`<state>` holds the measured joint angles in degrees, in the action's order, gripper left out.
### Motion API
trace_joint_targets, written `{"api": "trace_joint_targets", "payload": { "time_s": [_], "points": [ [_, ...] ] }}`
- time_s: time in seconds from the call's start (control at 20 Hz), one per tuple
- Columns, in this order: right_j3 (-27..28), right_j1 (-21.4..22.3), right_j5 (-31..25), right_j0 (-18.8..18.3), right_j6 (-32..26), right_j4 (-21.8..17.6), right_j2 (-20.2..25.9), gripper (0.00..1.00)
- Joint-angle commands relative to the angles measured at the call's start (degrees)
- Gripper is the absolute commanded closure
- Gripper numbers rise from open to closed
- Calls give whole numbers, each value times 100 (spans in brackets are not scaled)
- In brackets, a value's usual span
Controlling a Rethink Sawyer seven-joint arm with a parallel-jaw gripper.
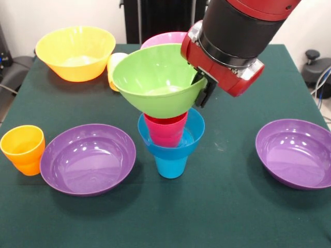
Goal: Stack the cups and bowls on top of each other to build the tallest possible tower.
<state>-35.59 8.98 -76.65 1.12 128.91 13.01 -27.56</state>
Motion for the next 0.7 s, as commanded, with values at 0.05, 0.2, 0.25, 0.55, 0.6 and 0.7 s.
{"api": "trace_joint_targets", "payload": {
  "time_s": [0.05, 0.2, 0.25, 0.55, 0.6, 0.7],
  "points": [
    [-841, 715, 366, -325, -2666, -170, 1349, 100],
    [-664, 643, 256, -350, -2605, -248, 1430, 100],
    [-649, 644, 257, -353, -2590, -278, 1456, 100],
    [-230, 477, 69, -383, -2470, -395, 1515, 100],
    [-152, 422, 56, -384, -2455, -409, 1519, 100],
    [-100, 391, 25, -375, -2428, -425, 1507, 100]
  ]
}}
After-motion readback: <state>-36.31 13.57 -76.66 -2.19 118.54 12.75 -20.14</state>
